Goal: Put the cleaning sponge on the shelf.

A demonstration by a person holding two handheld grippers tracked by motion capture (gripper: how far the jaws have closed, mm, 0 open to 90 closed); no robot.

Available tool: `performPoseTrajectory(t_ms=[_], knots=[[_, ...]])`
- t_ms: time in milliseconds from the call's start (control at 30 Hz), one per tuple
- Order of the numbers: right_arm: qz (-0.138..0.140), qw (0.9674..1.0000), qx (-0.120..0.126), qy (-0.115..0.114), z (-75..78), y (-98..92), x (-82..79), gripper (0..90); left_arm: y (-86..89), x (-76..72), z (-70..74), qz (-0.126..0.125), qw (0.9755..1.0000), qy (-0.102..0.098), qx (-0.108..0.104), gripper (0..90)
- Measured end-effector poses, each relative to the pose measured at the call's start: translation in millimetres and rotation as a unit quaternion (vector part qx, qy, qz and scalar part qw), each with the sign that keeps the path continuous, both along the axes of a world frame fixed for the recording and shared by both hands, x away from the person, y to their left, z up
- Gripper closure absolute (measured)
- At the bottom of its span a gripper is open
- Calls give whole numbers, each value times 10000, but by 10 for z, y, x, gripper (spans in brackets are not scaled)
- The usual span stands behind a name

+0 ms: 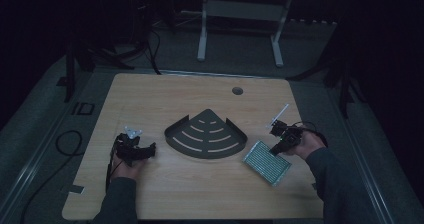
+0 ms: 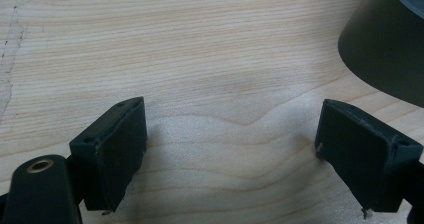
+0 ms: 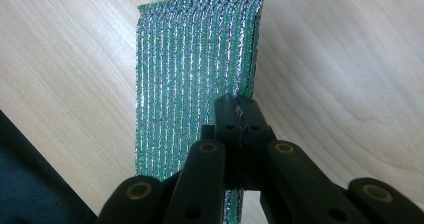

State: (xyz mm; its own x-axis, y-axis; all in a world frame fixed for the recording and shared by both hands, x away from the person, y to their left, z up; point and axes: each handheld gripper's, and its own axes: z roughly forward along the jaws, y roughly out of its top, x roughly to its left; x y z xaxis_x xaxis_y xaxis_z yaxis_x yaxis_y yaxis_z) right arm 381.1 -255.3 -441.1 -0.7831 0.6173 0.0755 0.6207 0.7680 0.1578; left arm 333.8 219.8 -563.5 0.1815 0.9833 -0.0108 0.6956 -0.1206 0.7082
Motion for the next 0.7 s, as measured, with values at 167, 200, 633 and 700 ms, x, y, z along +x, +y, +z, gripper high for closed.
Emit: performPoseTrajectory(t_ms=[167,200,633,700], knots=[[-70,9999,97,-114,125,-34,43,897,-1,1,0,-1,10000,1,-1,137],[-82,9998,103,-129,146,-33,52,896,-1,1,0,0,10000,1,-1,137],[-148,9990,226,-359,268,53,199,897,-3,2,0,3,10000,0,-3,136],[-151,9988,272,-379,275,81,218,896,-4,3,0,4,10000,-1,-4,136]])
